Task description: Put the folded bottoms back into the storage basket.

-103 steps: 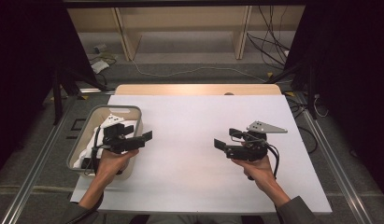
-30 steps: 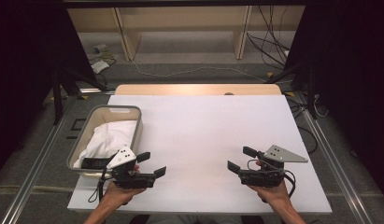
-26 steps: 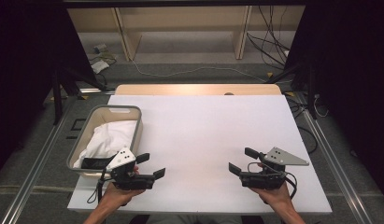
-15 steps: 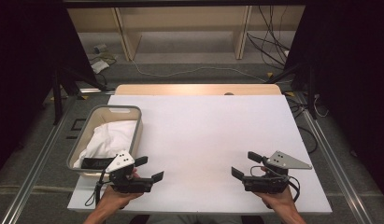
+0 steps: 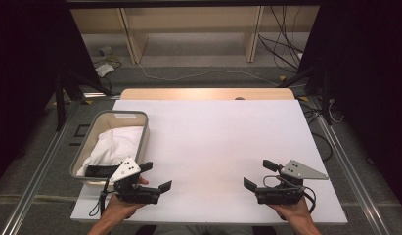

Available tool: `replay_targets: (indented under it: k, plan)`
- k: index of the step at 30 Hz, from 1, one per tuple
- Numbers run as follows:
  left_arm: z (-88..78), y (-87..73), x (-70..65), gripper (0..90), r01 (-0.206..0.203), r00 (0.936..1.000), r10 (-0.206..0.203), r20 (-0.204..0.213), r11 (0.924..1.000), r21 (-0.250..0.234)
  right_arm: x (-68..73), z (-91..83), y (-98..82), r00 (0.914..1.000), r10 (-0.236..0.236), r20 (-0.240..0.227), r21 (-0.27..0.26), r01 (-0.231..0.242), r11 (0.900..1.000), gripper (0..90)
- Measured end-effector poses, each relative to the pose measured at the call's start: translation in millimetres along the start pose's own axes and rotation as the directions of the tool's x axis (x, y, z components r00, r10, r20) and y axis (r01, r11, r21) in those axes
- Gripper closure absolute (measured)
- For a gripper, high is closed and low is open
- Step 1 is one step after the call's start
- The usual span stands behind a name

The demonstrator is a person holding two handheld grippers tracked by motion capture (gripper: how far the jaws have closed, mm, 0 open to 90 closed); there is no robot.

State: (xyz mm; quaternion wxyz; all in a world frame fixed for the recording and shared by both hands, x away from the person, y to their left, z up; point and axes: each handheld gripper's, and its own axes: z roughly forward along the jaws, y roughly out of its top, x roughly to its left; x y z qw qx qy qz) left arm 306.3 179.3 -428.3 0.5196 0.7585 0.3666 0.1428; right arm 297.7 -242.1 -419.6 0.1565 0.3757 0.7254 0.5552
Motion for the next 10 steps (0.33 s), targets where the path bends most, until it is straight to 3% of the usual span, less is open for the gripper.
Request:
replay_targets:
  k: [10]
  plan:
    - [-0.3,1.6,0.4,4.4,-0.010,0.9999,0.010,-0.009,0.9999,-0.014,-1.0,-1.7,2.1,0.9999,0.003,0.010,-0.030,-0.002,1.000,3.3]
